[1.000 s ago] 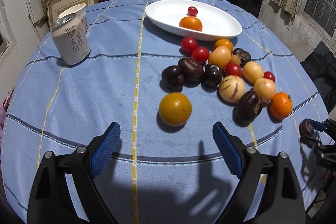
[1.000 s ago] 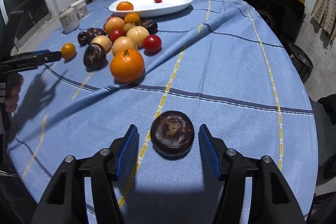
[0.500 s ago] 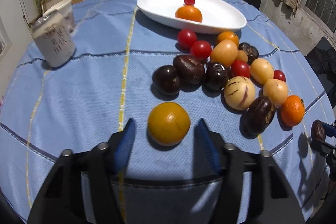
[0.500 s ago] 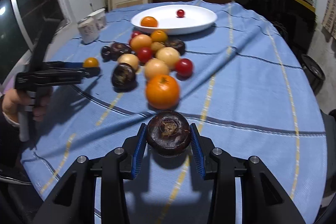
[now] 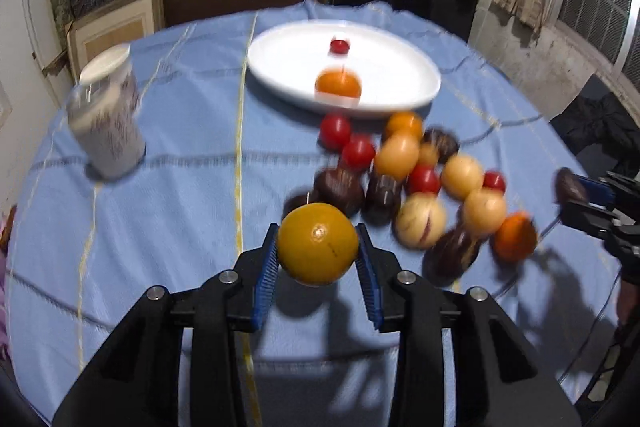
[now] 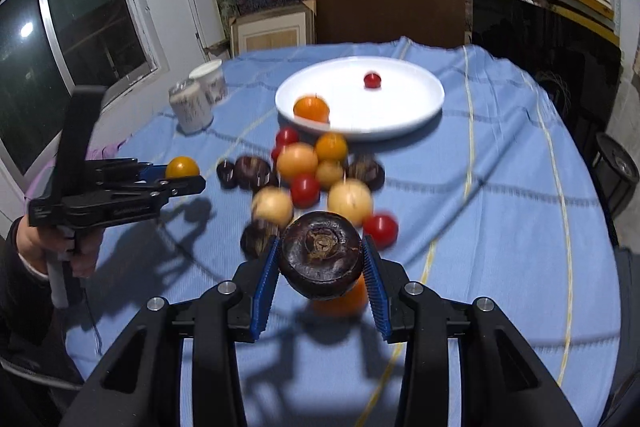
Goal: Organize fruits
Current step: 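Carry both fruits over the white plate and open both tools to release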
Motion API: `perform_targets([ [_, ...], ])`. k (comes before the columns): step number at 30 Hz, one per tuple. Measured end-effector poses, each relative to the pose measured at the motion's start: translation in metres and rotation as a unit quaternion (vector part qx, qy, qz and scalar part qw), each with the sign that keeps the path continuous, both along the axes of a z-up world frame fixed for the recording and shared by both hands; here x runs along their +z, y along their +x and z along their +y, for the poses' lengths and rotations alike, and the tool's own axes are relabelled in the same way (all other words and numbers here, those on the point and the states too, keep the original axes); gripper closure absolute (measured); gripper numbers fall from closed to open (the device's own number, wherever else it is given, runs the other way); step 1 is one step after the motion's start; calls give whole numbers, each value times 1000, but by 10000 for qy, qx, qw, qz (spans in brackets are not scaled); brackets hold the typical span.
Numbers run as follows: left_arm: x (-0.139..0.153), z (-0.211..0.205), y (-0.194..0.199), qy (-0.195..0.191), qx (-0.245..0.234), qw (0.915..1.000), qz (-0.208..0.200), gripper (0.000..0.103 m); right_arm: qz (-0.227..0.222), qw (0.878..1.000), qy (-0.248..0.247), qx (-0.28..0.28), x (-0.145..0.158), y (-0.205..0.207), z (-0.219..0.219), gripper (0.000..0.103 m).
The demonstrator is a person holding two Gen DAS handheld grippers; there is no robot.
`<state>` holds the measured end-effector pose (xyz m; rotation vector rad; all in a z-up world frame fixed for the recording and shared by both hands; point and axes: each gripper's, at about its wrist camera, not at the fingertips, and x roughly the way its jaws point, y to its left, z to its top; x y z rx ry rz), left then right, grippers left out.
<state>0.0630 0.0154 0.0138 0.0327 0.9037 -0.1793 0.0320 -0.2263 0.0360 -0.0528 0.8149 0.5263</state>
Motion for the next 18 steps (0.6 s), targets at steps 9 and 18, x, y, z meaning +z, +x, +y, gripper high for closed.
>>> perform_targets([
  [9, 33, -12, 81, 44, -73, 9995, -288, 67, -106, 9999, -8, 43, 15, 94, 25, 62],
  [18, 9, -16, 188, 82, 170, 9998, 45, 67, 340, 9988, -349, -35, -29, 183, 48, 62],
])
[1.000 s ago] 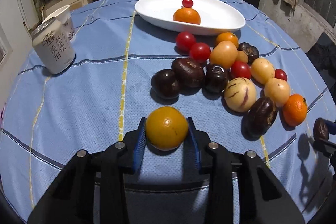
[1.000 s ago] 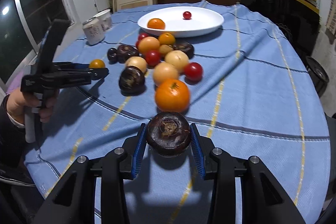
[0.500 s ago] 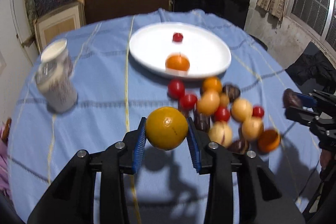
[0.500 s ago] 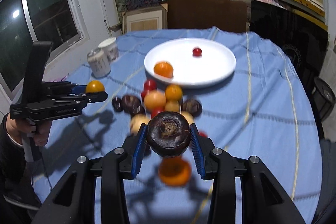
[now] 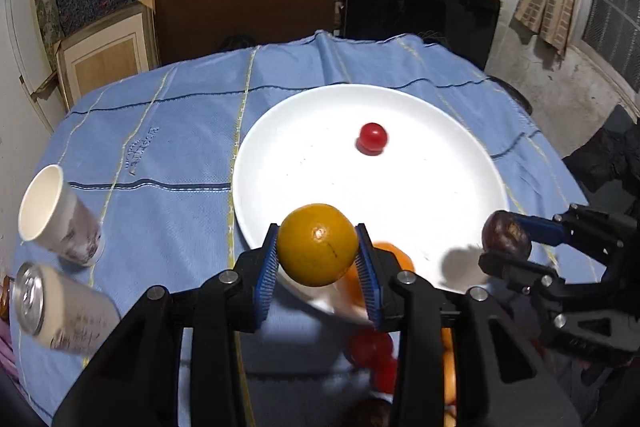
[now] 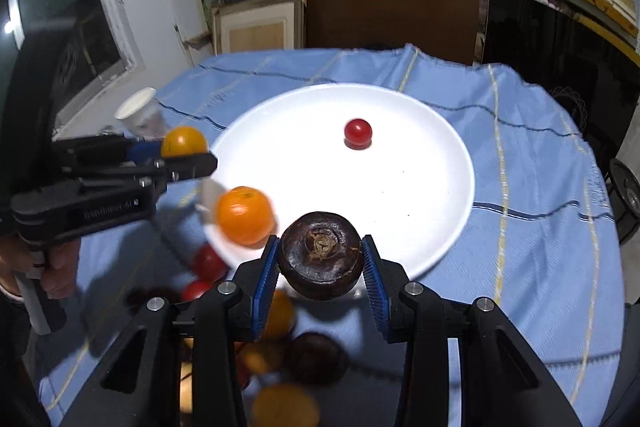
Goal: Organize fruits
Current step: 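Carry both fruits over the white plate and open both tools to release, then grasp the stemmed mandarin with the right tool while the left tool grasps a dark plum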
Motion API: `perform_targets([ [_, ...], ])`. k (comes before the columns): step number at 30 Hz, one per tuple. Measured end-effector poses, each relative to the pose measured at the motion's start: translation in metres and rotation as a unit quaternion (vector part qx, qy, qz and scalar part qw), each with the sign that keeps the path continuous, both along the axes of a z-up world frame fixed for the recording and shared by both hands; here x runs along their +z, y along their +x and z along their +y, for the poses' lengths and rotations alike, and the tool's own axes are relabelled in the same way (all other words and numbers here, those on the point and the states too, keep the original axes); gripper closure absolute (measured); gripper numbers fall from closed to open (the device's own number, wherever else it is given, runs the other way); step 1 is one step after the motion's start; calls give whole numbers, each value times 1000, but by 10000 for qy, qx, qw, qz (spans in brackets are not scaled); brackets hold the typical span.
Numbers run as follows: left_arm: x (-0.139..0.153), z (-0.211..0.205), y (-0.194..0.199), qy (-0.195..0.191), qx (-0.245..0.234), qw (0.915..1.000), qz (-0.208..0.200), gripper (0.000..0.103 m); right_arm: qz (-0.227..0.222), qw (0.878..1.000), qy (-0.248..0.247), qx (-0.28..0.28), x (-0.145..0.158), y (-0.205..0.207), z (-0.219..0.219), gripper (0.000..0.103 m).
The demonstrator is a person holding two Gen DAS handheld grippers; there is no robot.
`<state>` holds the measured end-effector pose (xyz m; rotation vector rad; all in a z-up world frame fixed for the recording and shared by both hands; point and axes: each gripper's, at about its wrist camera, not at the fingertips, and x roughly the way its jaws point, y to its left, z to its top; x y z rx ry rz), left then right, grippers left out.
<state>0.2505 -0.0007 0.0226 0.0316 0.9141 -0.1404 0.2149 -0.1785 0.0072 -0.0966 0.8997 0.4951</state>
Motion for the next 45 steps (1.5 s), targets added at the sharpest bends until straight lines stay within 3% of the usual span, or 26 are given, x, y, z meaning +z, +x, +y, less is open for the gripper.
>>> perform_targets([
  [4, -20, -1, 32, -68, 109, 9995, 294, 67, 21, 9998, -125, -126, -14, 18, 4, 59],
  [5, -23, 0, 34, -146, 169, 9991, 354, 59, 35, 9998, -129, -127, -15, 18, 4, 55],
  [6, -24, 1, 35, -213, 215, 9989, 357, 44, -17, 9999, -96, -121, -14, 16, 3, 53],
  [8, -17, 2, 30, -284, 310, 9990, 149, 33, -147, 9998, -92, -105, -10, 9, 3, 50],
  [16, 1, 7, -17, -225, 369, 9991, 25, 32, -158, 9989, 291, -318, 8, -31, -25, 45],
  [20, 3, 7, -59, -19, 320, 9994, -121, 24, -78, 9983, 384, -430, 5, -64, -42, 45],
  [27, -3, 4, -132, 265, 209, 9989, -316, 20, 46, 9982, 410, -424, -5, -127, -57, 44],
  [37, -35, 21, -203, -104, 349, 9993, 7, 19, 299, 9985, 287, -357, -30, -181, -51, 44],
  [45, -50, 22, -215, -31, 411, 9989, 209, 19, 175, 9991, -158, -345, -39, -186, -33, 45],
])
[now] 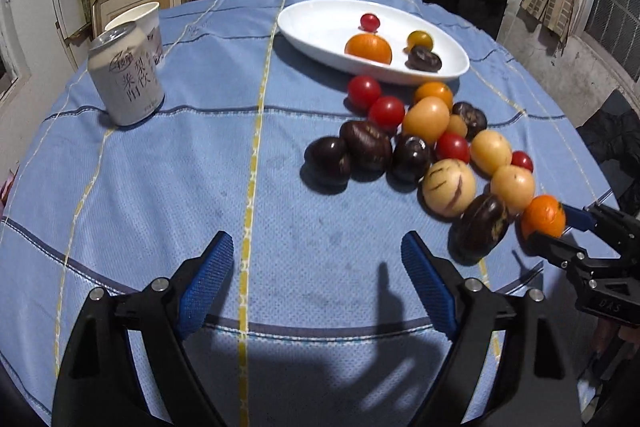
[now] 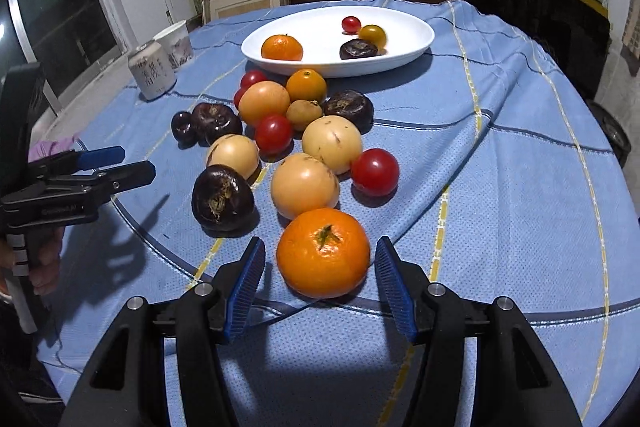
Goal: Organize fruits
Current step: 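Grasp the stemmed mandarin with the right tool while the left tool grasps a dark plum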
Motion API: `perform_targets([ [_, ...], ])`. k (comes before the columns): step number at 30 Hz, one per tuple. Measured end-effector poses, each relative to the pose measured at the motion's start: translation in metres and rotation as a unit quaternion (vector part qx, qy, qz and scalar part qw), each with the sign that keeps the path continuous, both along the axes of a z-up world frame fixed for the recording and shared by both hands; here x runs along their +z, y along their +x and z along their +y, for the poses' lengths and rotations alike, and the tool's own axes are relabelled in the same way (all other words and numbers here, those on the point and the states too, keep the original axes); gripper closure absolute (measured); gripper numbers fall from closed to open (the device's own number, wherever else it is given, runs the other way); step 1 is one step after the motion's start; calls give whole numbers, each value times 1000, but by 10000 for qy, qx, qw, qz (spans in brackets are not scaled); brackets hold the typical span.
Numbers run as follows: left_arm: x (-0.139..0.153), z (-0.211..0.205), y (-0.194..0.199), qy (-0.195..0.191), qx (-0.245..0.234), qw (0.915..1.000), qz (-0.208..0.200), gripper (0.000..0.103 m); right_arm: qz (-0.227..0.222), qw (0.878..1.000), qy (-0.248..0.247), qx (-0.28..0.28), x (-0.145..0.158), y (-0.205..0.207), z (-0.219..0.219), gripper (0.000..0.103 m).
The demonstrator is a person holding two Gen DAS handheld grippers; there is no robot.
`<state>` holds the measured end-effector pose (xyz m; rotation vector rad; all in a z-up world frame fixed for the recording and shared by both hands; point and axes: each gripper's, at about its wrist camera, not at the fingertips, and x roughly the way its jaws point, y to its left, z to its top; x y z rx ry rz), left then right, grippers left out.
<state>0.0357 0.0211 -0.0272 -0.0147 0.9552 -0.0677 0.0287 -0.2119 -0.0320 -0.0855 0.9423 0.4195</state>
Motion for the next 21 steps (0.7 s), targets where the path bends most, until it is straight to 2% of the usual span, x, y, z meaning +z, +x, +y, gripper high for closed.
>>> perform_targets([
  [1, -1, 0, 1, 40, 11, 10000, 2, 19, -39, 9998, -189, -26, -2, 0, 4, 54],
  [2, -1, 0, 2, 61, 19, 10000, -4, 19, -80, 9996, -271, -33, -3, 0, 6, 56],
  [5, -1, 0, 9, 109, 38, 9999, -1, 19, -113, 9995, -293, -42, -1, -1, 6, 57],
  [8, -4, -2, 22, 191, 3, 9998, 43, 19, -69, 10000, -54, -37, 1, -3, 2, 57],
  [10, -7, -4, 32, 236, -52, 9997, 67, 26, -49, 10000, 60, -3, 2, -5, 1, 57],
  [12, -10, -7, 42, 233, -145, 9995, 136, 42, -22, 9999, 126, 31, 2, -7, 1, 57],
  [14, -12, -10, 50, 304, -163, 9993, 128, 45, -5, 9998, 169, 49, 3, -9, 0, 57],
  [16, -12, -12, 55, 317, -248, 9992, 69, 55, 22, 9997, 226, 47, 3, -8, -2, 57],
  [18, -10, -14, 58, 278, -328, 9991, 54, 73, 29, 9997, 242, 36, 3, -7, -3, 57],
  [21, -10, -12, 58, 227, -333, 9992, 75, 73, 21, 9996, 290, 36, 5, -6, -3, 57],
])
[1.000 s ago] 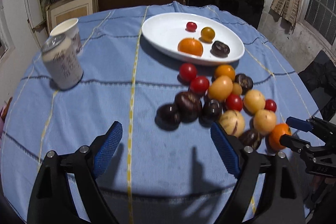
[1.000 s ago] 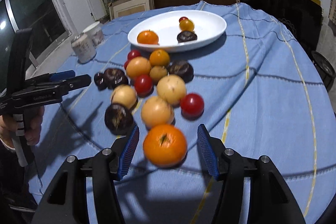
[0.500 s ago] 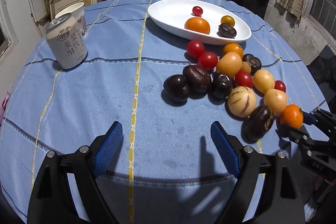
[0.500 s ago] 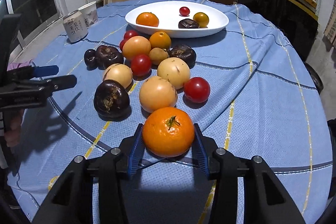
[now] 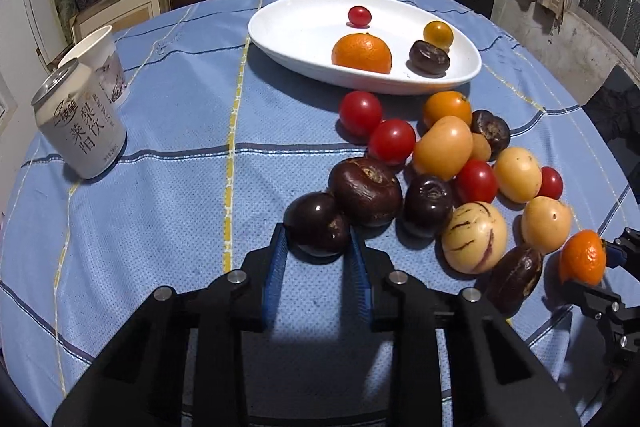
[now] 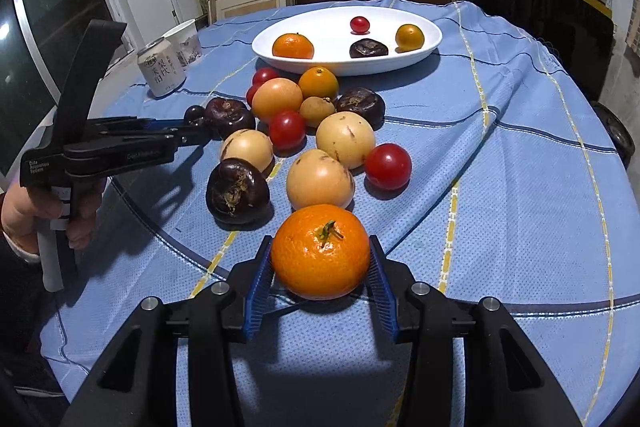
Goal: Organize fruits
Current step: 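Grasp the stemmed mandarin with the right tool while the left tool grasps a dark plum, then carry both fruits over the white plate and open both tools to release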
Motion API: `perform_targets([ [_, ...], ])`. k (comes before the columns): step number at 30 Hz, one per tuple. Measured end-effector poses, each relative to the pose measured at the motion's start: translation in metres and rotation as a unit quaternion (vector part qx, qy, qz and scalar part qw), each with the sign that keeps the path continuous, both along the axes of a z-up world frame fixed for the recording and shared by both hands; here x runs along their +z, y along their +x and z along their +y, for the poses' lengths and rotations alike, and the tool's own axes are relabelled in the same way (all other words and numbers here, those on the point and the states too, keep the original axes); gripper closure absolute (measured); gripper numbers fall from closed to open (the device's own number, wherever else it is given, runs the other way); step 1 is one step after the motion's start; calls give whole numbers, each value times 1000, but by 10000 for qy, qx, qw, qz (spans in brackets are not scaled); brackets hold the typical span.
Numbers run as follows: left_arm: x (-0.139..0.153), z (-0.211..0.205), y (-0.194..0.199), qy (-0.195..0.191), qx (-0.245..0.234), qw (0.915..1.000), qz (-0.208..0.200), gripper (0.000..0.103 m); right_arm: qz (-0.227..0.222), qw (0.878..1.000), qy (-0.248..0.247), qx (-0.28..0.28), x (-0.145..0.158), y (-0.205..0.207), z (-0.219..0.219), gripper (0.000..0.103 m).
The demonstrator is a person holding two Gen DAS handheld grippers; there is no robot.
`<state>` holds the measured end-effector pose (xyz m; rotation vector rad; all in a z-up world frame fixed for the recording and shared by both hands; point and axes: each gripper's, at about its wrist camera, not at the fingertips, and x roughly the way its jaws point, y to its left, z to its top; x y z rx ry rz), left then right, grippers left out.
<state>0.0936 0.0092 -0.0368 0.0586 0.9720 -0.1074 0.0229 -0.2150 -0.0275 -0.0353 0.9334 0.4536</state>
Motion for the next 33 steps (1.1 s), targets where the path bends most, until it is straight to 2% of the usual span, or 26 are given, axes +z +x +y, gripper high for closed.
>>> perform_targets([
  [6, 13, 7, -18, -142, -20, 9999, -68, 73, -131, 9998, 118, 77, 14, 0, -3, 57],
  [11, 38, 7, -34, -284, -227, 9989, -300, 73, -282, 9990, 342, 96, 34, 5, -9, 57],
  [17, 69, -4, -32, -510, -531, 9959, -531, 73, -611, 9968, 444, 268, 66, 29, 0, 57],
  [20, 82, -13, -16, -446, -577, 9950, -678, 73, -794, 9948, 585, 251, 82, 51, 4, 57],
  [24, 92, -21, 16, -355, -575, 9941, -847, 73, -824, 9942, 681, 118, 88, 89, 11, 57],
  [28, 86, -20, 61, -377, -388, 9958, -736, 73, -773, 9952, 592, 134, 82, 121, 22, 57],
  [33, 67, -18, 111, -392, -269, 9979, -447, 73, -577, 9975, 282, 291, 60, 160, 41, 57],
])
